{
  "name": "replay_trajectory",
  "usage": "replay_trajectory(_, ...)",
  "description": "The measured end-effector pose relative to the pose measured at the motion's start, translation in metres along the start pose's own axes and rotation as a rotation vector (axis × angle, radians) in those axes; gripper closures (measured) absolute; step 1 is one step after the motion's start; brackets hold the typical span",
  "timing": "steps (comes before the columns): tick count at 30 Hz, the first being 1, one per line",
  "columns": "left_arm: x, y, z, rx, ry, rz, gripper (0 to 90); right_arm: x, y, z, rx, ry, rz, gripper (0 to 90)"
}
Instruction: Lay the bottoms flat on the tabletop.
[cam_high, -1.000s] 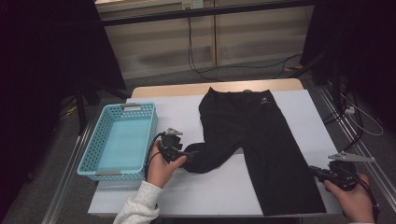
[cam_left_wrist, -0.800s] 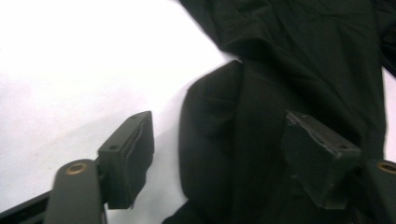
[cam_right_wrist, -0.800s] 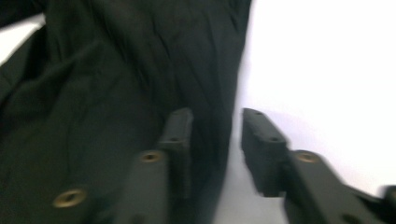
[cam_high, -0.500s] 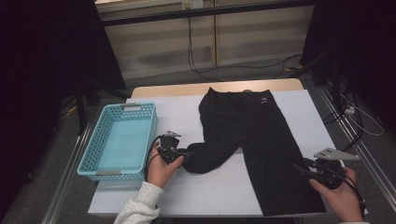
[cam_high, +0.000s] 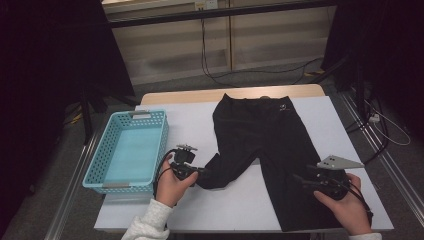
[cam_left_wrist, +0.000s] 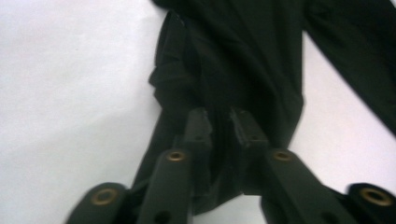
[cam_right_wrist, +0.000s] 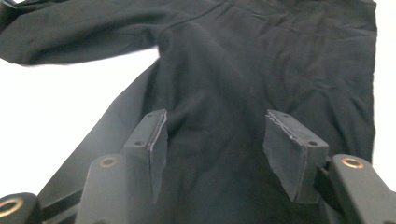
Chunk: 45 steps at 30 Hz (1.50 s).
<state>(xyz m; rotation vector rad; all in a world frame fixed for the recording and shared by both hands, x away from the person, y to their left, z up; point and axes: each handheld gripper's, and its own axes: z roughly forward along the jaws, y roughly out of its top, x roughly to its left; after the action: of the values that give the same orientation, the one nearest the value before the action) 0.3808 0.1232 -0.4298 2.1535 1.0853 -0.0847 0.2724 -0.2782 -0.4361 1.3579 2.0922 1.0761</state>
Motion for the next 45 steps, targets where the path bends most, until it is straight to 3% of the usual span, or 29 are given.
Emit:
replay_trajectory(2, 0.000, 0.001, -0.006, -0.034, 0.025, 0.029, 60.6, 0.003, 0.002, 0.003, 0.002, 0.008, -0.007, 39.0)
replay_trajectory(6, -0.004, 0.001, -0.014, -0.082, 0.038, 0.070, 46.9, 0.008, 0.006, 0.010, 0.000, 0.033, -0.022, 37.3)
replay_trajectory(9, -0.009, 0.000, -0.012, -0.074, 0.009, 0.078, 45.7, 0.011, 0.008, 0.014, -0.002, 0.040, -0.025, 35.5)
replay_trajectory(16, -0.029, -0.007, 0.010, -0.006, -0.006, 0.148, 48.9, 0.014, 0.009, 0.018, -0.004, 0.046, -0.024, 32.6)
replay_trajectory(20, -0.039, -0.011, 0.023, 0.026, -0.011, 0.168, 53.4, 0.015, 0.009, 0.019, -0.003, 0.047, -0.026, 31.9)
replay_trajectory(23, -0.042, -0.012, 0.030, 0.058, -0.010, 0.186, 64.0, 0.016, 0.009, 0.019, -0.006, 0.047, -0.028, 31.6)
replay_trajectory(25, -0.043, -0.013, 0.032, 0.051, -0.027, 0.153, 74.6, 0.017, 0.009, 0.019, -0.006, 0.047, -0.034, 31.6)
replay_trajectory(30, -0.043, -0.009, 0.027, 0.032, -0.051, 0.119, 88.1, 0.019, 0.009, 0.019, -0.006, 0.050, -0.035, 31.4)
replay_trajectory(34, -0.043, 0.003, 0.013, -0.006, -0.084, 0.104, 89.0, 0.020, 0.009, 0.019, -0.003, 0.056, -0.038, 31.3)
replay_trajectory(38, -0.037, 0.025, -0.008, -0.085, -0.116, 0.067, 89.4, 0.021, 0.010, 0.019, -0.007, 0.061, -0.045, 31.3)
replay_trajectory(41, -0.028, 0.044, -0.020, -0.125, -0.106, 0.051, 89.4, 0.021, 0.010, 0.020, -0.005, 0.062, -0.041, 31.0)
replay_trajectory(45, -0.017, 0.056, -0.023, -0.129, -0.054, 0.036, 89.2, 0.024, 0.010, 0.023, -0.002, 0.071, -0.053, 31.0)
